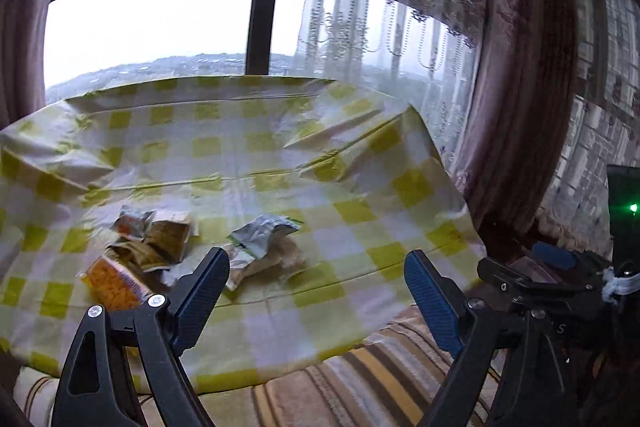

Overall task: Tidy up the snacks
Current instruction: 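Return both tools to the table and grasp the yellow-wrapped long bread with the left tool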

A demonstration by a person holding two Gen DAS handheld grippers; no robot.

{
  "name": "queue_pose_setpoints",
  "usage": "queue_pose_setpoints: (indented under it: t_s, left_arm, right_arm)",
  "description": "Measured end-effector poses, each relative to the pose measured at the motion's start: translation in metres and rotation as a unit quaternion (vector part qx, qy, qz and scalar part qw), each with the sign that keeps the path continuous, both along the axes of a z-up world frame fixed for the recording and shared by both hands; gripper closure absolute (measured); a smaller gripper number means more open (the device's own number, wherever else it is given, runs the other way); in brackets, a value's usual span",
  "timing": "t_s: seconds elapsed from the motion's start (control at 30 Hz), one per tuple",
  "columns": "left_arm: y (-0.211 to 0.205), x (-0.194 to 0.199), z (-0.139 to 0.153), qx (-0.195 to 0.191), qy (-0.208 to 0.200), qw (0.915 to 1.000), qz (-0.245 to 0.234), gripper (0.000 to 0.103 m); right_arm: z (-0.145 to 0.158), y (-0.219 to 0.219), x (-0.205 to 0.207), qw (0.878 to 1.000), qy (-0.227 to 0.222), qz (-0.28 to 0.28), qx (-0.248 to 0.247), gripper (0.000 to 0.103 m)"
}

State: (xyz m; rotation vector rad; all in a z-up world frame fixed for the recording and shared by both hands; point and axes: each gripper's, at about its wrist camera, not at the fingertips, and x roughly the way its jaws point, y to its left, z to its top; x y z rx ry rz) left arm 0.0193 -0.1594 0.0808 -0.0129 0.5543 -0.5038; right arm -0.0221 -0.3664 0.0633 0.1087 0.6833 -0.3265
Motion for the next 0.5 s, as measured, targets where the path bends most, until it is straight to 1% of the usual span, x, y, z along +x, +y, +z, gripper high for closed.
queue_pose_setpoints:
  t_s: [0.07,0.1,0.23,0.3,0.4,0.5]
  left_arm:
    - [0.019,0.009,-0.002,-0.025,0.015,0.9994,0.017,0.013]
    - [0.028,0.013,-0.003,-0.030,0.021,0.9989,0.027,0.013]
    - [0.055,0.031,-0.010,-0.047,0.042,0.9965,0.055,0.014]
    - [0.071,0.039,-0.015,-0.051,0.052,0.9940,0.081,0.014]
    - [0.095,0.053,-0.026,-0.073,0.085,0.9860,0.124,0.014]
    - [0.112,0.066,-0.041,-0.087,0.126,0.9742,0.166,0.016]
  right_arm:
    - [-0.003,0.014,0.010,1.000,0.002,0.014,0.007,0.008]
    - [-0.005,0.020,0.015,1.000,0.004,0.020,0.012,0.008]
    - [-0.010,0.043,0.035,0.998,0.013,0.046,0.030,0.008]
    - [-0.012,0.052,0.042,0.998,0.014,0.058,0.028,0.008]
    - [-0.013,0.063,0.055,0.998,0.015,0.065,0.018,0.008]
    - [-0.017,0.068,0.068,0.998,0.021,0.065,0.018,0.008]
